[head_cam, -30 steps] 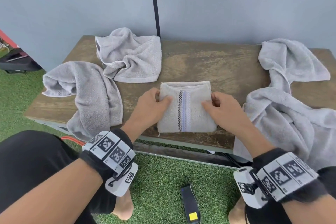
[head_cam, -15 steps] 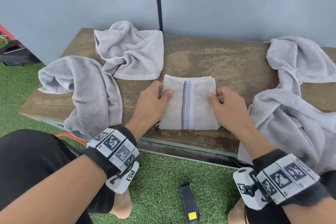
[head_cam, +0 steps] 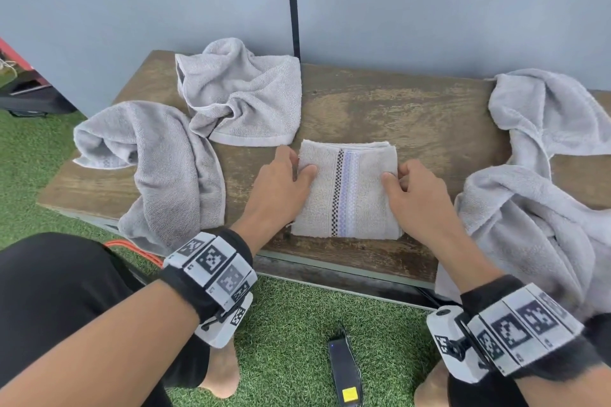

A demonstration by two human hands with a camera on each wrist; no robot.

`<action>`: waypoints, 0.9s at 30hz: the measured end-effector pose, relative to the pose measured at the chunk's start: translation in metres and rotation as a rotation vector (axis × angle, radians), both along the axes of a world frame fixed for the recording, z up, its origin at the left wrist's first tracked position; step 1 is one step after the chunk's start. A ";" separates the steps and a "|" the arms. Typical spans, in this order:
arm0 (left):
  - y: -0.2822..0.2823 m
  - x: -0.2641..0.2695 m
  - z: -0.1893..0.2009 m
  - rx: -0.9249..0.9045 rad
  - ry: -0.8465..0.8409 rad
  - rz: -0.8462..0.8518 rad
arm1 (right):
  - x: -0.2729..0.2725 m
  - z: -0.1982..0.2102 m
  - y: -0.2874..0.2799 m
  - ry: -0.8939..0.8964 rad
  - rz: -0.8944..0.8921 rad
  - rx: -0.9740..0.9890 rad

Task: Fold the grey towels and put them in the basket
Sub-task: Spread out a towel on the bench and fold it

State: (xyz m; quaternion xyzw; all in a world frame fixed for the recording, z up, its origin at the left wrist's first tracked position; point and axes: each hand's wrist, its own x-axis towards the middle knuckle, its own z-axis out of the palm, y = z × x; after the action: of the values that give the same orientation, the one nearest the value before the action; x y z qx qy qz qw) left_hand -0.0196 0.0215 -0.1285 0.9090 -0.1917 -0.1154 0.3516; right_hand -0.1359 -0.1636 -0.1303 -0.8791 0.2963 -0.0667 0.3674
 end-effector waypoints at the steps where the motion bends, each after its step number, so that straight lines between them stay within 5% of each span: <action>1: 0.001 -0.003 0.001 0.000 -0.032 -0.008 | -0.001 0.002 0.001 -0.001 0.003 -0.008; 7: 0.006 -0.019 0.009 0.015 -0.524 -0.315 | -0.007 0.010 0.012 -0.214 0.122 -0.487; 11: 0.007 -0.031 -0.004 0.260 -0.436 -0.544 | -0.007 0.005 0.014 -0.185 0.504 -0.516; 17: 0.009 -0.020 -0.018 0.494 -0.388 -0.585 | -0.007 -0.008 0.017 0.116 0.557 -0.491; 24: 0.016 0.008 -0.005 0.518 -0.406 -0.224 | -0.001 0.003 0.009 -0.226 0.371 -0.611; 27: 0.016 0.001 0.000 0.337 -0.496 -0.237 | -0.001 0.006 0.011 -0.350 0.362 -0.566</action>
State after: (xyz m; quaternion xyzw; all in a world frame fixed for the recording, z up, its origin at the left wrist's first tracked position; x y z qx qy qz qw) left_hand -0.0185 0.0370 -0.1286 0.9262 -0.3543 0.0393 0.1228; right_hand -0.1374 -0.1523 -0.1247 -0.9592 0.0389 -0.2292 0.1611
